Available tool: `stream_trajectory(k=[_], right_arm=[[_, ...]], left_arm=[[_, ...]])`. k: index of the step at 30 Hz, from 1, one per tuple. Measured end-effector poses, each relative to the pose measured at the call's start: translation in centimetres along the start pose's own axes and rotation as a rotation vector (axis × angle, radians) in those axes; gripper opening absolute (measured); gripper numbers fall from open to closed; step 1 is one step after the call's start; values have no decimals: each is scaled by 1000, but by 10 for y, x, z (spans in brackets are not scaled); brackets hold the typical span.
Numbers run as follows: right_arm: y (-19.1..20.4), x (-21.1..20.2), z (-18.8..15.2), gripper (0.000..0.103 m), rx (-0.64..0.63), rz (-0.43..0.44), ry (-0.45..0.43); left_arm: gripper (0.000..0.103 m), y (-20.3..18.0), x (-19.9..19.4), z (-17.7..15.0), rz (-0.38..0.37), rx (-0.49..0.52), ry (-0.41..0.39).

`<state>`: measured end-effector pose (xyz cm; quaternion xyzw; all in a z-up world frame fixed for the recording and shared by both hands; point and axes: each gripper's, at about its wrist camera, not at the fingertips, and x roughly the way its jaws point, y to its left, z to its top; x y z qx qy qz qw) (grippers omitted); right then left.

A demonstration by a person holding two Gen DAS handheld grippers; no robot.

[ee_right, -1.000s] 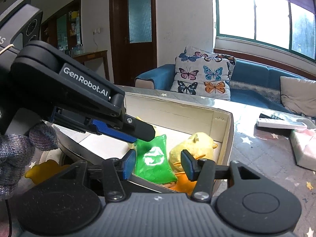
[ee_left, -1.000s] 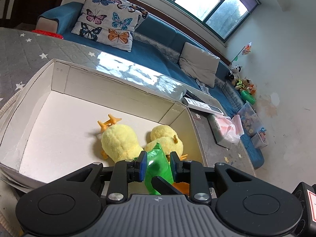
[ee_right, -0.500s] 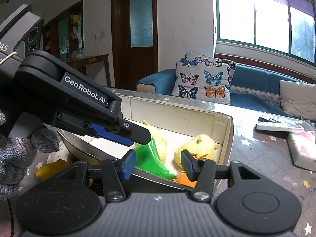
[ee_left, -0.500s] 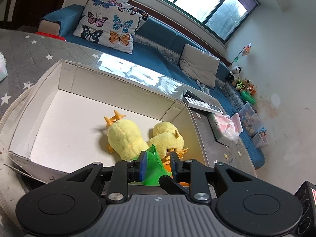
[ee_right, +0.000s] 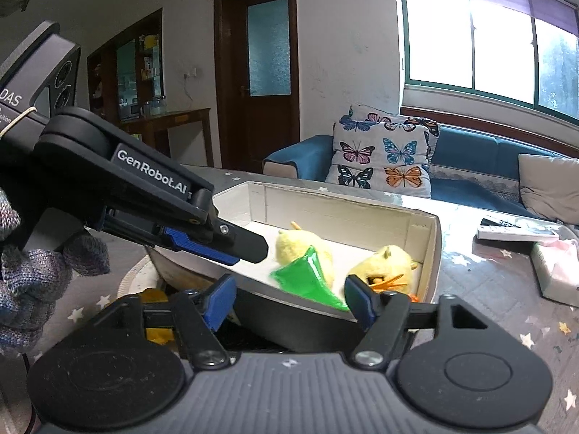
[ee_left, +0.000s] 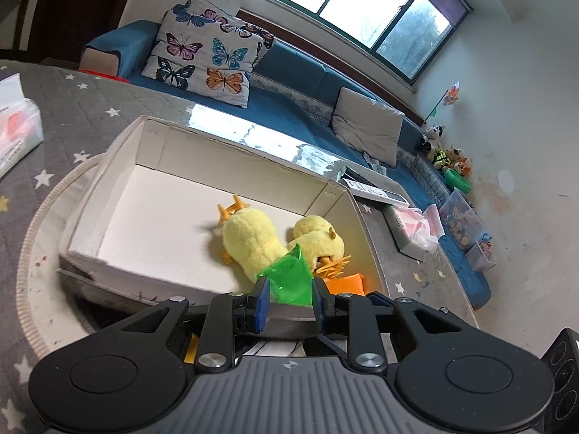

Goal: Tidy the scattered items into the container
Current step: 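Withdraw the left tool and reach toward the yellow rubber duck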

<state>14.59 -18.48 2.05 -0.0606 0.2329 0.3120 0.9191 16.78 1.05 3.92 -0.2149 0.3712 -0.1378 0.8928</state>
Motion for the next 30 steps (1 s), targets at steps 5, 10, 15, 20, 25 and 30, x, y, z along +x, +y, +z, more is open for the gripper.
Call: stream_trajectory(k=[5,10,15,20,25,30], right_arm=[[9,-4,-5,75,-5,14,5],[17,-6,-7,84,-12,30,10],[28,-5,-10,89,-31,59,22],[42,0,-16,90,-59,92,41],[54,6,-20,90,-77,128,63],[70,13,-22,100,-108,154,79]], left_arm=[[27,6,-16,-6,7,-1,-18],[28,14,-30,-12,21,1,-29],[28,27,-42,-18,43,-17,-35],[28,41,-53,-21,66,-26,-37],[28,53,-61,-26,74,-29,-33],[28,65,-65,-30,79,-42,-20]])
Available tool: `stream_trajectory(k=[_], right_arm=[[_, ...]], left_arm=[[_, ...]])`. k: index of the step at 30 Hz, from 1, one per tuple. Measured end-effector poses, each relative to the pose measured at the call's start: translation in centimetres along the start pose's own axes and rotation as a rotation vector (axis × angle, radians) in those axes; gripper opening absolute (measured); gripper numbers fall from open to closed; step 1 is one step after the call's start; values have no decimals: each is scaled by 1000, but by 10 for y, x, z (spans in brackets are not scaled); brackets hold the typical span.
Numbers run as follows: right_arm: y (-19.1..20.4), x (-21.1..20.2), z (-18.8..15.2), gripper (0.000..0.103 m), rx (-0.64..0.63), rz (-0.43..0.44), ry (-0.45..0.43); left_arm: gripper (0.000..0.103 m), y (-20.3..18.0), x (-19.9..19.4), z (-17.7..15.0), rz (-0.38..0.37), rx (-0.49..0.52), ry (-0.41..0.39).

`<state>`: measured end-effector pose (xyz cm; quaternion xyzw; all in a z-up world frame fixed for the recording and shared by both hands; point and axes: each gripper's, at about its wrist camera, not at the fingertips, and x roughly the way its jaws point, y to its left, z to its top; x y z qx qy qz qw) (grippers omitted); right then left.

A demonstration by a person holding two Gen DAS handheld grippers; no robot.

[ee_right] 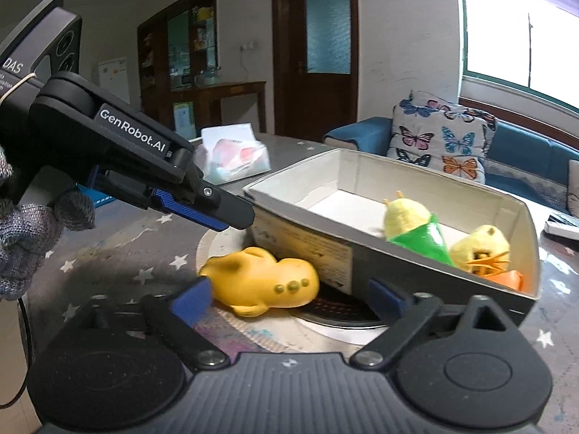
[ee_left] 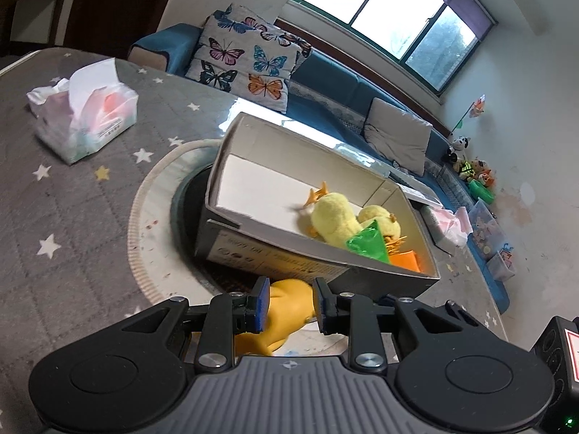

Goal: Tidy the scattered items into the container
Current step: 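Withdraw the left tool and reach toward the yellow rubber duck, then close the left tool on the yellow rubber duck's body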

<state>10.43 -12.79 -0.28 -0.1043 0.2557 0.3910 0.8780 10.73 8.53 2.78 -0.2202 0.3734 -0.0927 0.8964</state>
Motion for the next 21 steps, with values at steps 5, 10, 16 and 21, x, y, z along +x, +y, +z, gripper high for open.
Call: stream_trajectory(k=[5,10,16,21], right_arm=[[13,12,1,100,-35,24,24],[23,28,0,101,-61,25,56],[26,44,1,103,-44,22,79],[28,52,2,103,-37,28,88]], left_arm=[[29,8,1,-2,0,9,15],[29,15,4,-2,-1,10,26],[30,20,8,0,-16,25,50],[32,18,12,0,-32,85,79]])
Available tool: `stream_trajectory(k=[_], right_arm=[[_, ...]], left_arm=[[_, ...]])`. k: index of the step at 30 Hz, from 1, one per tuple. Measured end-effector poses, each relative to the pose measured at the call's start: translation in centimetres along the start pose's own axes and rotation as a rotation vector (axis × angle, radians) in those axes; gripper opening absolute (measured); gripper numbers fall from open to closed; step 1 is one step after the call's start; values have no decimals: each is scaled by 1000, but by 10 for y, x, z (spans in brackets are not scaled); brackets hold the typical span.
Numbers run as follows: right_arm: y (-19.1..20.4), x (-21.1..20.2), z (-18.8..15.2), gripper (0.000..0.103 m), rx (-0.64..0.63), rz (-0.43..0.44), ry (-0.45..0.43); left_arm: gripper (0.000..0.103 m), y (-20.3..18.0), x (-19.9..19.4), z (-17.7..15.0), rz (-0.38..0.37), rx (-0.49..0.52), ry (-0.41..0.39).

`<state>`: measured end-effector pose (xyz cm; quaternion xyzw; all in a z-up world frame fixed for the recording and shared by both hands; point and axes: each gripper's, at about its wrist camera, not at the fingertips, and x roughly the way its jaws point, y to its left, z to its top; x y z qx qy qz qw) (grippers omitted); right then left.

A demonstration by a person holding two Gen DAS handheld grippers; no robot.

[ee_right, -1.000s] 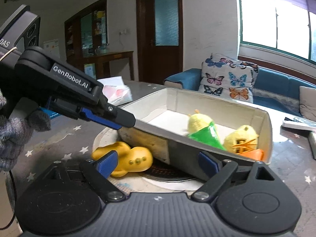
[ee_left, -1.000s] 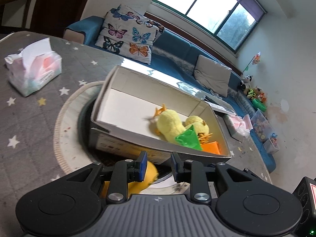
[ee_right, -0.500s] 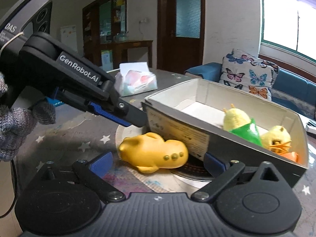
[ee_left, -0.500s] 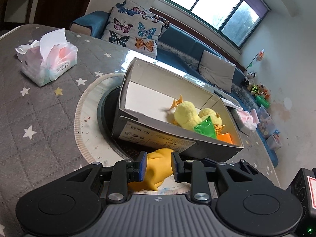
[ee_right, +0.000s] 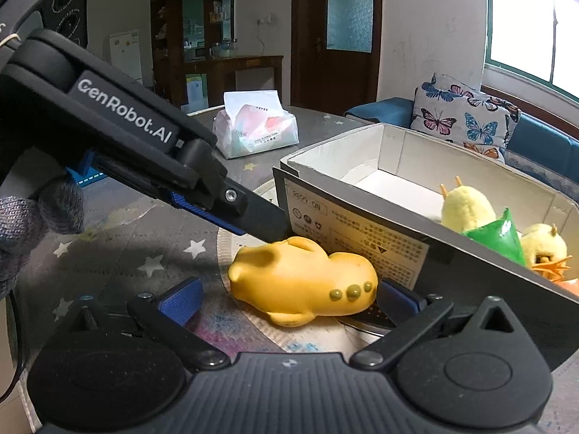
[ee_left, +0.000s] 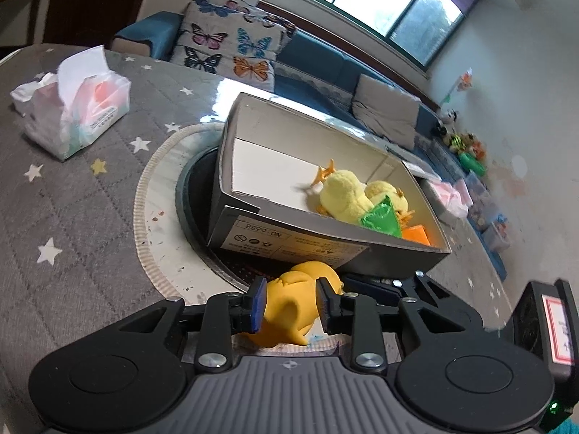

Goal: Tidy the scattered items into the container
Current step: 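Close the left tool on the yellow rubber duck's body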

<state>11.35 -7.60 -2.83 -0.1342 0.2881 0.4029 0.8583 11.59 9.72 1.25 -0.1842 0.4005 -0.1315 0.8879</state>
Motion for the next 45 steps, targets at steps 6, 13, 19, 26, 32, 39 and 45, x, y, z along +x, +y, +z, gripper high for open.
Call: stream_trajectory(k=[6,13,19,26,32,39,45], right_arm=[[-3,7,2,103,15,-7,5],[-6,12,3,101,27,-16,10],[-8,15,2,98,35,-19,23],[-12,16,2,94,44,-16,25],[-12,16,1,94,41,-17,27],[-9,7,-2,93,20,-9,37],[-5,-10,-2,93,-13,-6,27]], left_arm=[[33,-4,9,2,11,79,43],[35,-7,18,7,17,162,84],[40,-6,27,9,30,188,119],[41,0,30,13,6,153,134],[40,-3,30,12,10,157,136],[40,-10,24,6,2,160,151],[38,-23,11,4,-10,180,138]])
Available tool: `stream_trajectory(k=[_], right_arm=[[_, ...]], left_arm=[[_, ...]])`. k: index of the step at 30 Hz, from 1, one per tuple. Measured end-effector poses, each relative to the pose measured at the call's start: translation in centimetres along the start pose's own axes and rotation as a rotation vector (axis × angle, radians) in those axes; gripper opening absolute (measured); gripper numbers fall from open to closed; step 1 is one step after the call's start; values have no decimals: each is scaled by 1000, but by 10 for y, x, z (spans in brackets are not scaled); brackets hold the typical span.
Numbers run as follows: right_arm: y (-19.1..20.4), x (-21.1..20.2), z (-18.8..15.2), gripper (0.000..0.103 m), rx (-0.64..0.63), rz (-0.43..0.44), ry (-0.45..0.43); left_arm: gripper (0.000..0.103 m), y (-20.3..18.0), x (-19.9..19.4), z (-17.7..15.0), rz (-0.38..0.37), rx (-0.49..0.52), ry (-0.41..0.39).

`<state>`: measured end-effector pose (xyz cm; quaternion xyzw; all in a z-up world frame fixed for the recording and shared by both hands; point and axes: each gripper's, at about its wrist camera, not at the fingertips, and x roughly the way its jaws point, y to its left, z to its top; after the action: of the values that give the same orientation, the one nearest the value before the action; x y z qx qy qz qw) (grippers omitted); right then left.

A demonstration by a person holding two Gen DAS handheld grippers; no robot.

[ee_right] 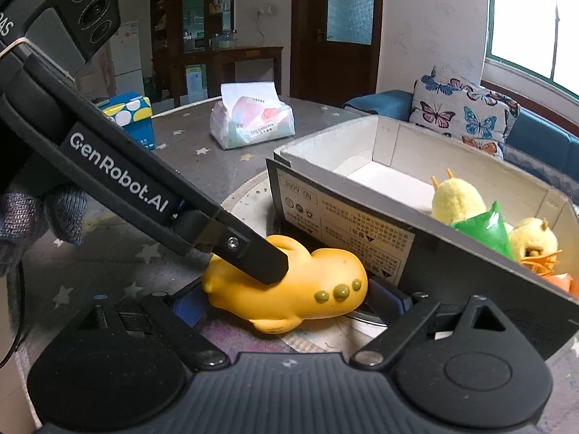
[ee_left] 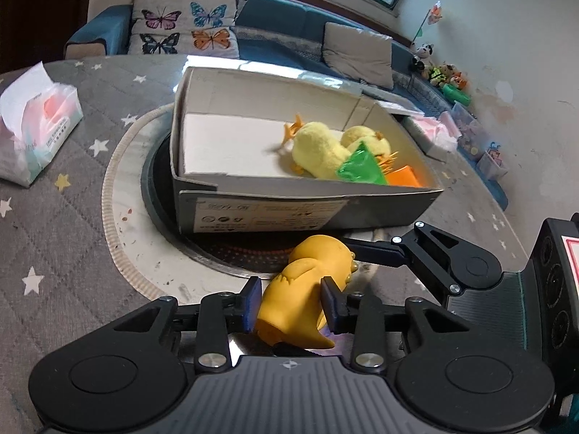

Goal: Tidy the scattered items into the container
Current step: 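Close the left tool on the yellow rubber duck's body, then lift the yellow rubber duck into the box and open the left tool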

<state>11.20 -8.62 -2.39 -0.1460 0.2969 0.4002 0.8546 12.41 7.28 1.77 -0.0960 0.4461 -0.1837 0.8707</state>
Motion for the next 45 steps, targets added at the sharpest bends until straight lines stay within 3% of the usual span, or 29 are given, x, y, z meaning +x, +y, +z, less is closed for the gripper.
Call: stream_trajectory(k=[9,18,31,35,45], right_arm=[[-8,-32,19,93,-48,-54,-93],[-37,-33,44,93,-40,-119,-146],[-85,-10,46,93,6,-138,-144],[-92,-6,47,93,30,-102,-151],[-105,-9,47,92,53,-140,-180]], left_arm=[[38,-21,-20,26,-21,19,-93],[33,-25,-8,69,-51,-3,-149],[33,-26,36,103,-66,-7,-127],[36,-26,42,109,-63,-6,-116],[36,-35,51,123,-76,4,-125]])
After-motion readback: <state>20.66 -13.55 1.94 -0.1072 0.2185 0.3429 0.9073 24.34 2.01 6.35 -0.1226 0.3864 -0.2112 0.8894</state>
